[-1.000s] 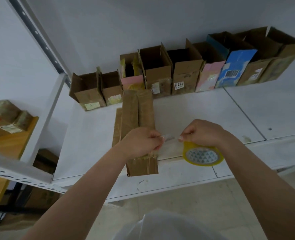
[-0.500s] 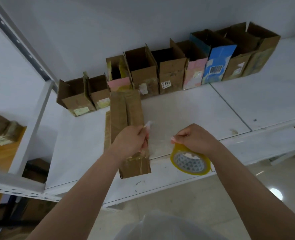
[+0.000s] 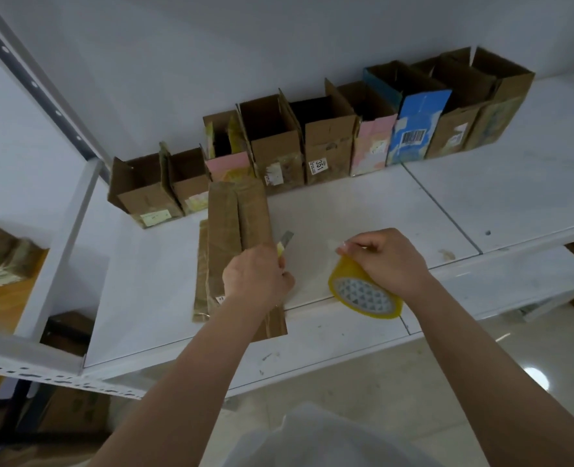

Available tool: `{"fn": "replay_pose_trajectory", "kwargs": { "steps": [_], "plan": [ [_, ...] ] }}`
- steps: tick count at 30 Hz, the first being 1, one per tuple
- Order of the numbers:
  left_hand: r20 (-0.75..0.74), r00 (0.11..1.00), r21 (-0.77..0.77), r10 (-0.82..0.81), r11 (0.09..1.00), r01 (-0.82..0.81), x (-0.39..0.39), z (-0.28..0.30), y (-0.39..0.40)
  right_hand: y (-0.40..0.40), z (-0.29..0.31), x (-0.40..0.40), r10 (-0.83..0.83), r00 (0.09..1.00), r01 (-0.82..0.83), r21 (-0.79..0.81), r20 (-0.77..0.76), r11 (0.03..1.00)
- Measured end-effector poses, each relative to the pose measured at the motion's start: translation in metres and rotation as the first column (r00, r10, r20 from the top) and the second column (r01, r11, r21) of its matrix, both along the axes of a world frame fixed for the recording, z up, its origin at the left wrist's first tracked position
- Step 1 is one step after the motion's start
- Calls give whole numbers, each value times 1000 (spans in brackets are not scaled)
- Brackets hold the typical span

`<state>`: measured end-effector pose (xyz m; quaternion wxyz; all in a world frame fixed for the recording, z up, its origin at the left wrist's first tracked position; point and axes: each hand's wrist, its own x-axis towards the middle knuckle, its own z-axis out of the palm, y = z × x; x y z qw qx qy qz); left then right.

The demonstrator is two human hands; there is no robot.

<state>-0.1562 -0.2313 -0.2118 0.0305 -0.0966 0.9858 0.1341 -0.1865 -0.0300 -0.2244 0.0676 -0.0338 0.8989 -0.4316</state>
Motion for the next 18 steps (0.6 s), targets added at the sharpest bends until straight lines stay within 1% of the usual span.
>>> {"fn": "replay_pose_trajectory", "kwargs": {
  "steps": [1, 2, 3, 4, 5, 6, 7, 9, 10, 12, 14, 15, 16, 18],
  "plan": [
    [-11, 1000, 110, 11, 994, -9, 1, 1, -5, 2, 1, 2, 1, 1000, -1, -17, -17, 1000],
    [-46, 998, 269, 42, 963, -28, 3, 3, -8, 3, 3, 3, 4, 1000, -5, -30, -31, 1000],
    [-89, 991, 441, 96, 896, -47, 5, 5, -10, 4, 5, 4, 9, 999, -11, -38, -42, 999],
    [-115, 983, 571, 142, 819, -52, 8, 9, -9, 3, 6, 5, 17, 998, -19, -43, -55, 999],
    [-119, 981, 643, 152, 765, -40, 10, 13, -6, 2, 8, 6, 26, 997, -30, -46, -71, 998],
    [-110, 986, 666, 127, 746, -22, 10, 16, -1, -1, 10, 6, 37, 995, -41, -47, -90, 998],
    [-101, 991, 664, 82, 748, 6, 10, 17, 4, -4, 11, 7, 46, 993, -52, -46, -109, 998],
    [-93, 995, 630, 21, 775, 42, 6, 19, 16, -9, 13, 6, 53, 988, -59, -43, -142, 997],
    [-101, 995, 630, 21, 775, 48, 5, 20, 21, -12, 14, 5, 49, 986, -56, -41, -160, 998],
    [-117, 991, 685, 60, 728, 37, 4, 21, 28, -17, 16, 7, 13, 971, -17, -12, -237, 1000],
    [-101, 990, 780, 99, 626, 17, 6, 25, 36, -21, 19, 8, -57, 915, 69, 15, -399, 998],
    [-84, 989, 835, 123, 550, 2, 8, 28, 40, -23, 20, 8, -85, 874, 102, 9, -479, 995],
    [-61, 987, 884, 146, 467, -14, 10, 30, 45, -25, 22, 6, -103, 841, 118, -5, -532, 993],
    [-10, 984, 946, 180, 321, -49, 14, 33, 52, -30, 26, 3, -112, 805, 128, -14, -582, 992]
  ]
}}
